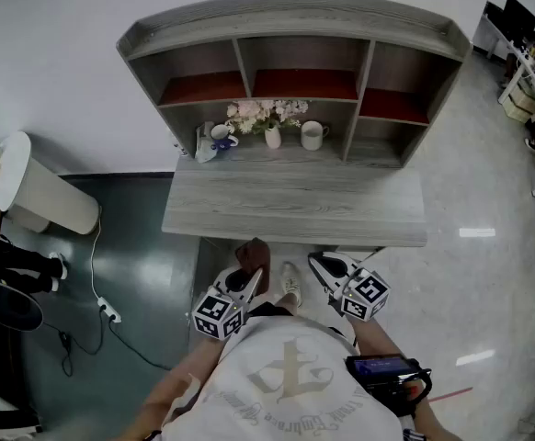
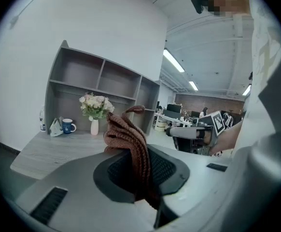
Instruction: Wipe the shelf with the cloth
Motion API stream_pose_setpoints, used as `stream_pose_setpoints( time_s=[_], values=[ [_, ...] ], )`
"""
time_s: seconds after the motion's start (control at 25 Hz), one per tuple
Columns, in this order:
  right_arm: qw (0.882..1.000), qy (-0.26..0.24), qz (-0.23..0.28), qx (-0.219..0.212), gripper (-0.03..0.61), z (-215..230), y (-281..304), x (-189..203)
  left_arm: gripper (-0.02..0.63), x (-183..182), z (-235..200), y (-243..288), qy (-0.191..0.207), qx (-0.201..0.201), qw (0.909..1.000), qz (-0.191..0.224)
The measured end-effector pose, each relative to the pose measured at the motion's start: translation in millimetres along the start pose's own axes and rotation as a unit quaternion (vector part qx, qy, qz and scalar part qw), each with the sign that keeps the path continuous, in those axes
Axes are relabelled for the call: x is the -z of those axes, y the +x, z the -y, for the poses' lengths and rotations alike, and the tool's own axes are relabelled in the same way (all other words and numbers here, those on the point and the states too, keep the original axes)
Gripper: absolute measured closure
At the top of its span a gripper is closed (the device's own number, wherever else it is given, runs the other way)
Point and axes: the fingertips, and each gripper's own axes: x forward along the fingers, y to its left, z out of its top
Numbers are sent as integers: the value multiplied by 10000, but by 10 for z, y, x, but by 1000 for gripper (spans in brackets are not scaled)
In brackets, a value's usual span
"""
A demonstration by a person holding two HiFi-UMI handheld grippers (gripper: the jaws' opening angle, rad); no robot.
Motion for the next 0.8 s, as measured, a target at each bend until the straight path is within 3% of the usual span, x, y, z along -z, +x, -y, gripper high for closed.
stream_pose_setpoints(
  time_s=[0.48,0.8],
  values=[
    [9998,-141,19,-102,574,-43,97,-75,546,-2,-117,-89,-52,-183,9998,11],
    [9999,-104,-21,7,574,168,186,-73,546,-70,-220,87,-47,-180,9998,-38]
  ],
)
